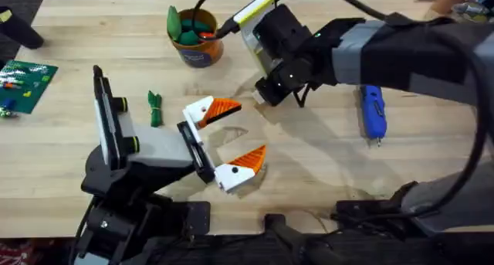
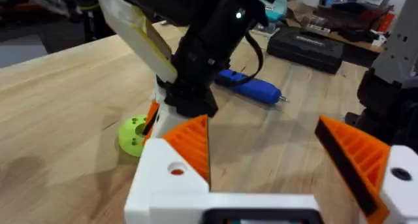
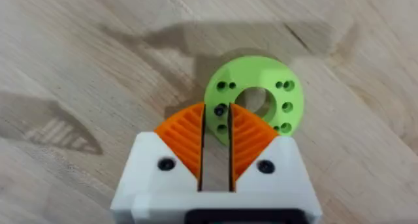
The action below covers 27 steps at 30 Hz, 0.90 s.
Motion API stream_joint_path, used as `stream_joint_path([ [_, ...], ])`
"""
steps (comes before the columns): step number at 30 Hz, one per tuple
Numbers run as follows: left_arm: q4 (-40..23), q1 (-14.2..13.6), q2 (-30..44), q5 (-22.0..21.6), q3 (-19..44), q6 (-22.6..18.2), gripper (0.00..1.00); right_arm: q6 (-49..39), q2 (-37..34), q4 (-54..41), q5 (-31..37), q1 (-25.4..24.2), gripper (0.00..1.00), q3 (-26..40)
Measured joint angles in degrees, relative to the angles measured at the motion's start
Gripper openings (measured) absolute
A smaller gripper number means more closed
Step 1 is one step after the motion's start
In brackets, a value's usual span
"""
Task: Pick up the gripper from the table and insert it into the empty holder that is missing its gripper. Then pick up a screw, insert it into the mounting hole, and use the screwdriver to tighten it. Finally, clean up the table by picking up the vegetable and placing it into the bucket.
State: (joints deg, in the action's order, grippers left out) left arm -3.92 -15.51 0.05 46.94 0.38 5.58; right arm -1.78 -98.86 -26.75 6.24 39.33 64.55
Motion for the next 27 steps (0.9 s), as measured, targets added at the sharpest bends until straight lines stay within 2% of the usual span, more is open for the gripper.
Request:
stream_joint_path([
  [17,0.0,0.0,0.0,0.0,0.0,0.0,0.983,0.0,-0.9,0.5,0.2,0.0,0.217,0.0],
  [18,0.0,0.0,0.0,0.0,0.0,0.0,0.983,-0.1,-0.9,0.5,0.2,0.0,0.205,0.0],
  [21,0.0,0.0,0.0,0.0,0.0,0.0,0.983,-0.4,-0.9,0.7,0.5,0.0,0.029,0.0],
  [27,0.0,0.0,0.0,0.0,0.0,0.0,0.983,-0.4,-0.9,0.8,0.6,0.0,0.009,0.0],
])
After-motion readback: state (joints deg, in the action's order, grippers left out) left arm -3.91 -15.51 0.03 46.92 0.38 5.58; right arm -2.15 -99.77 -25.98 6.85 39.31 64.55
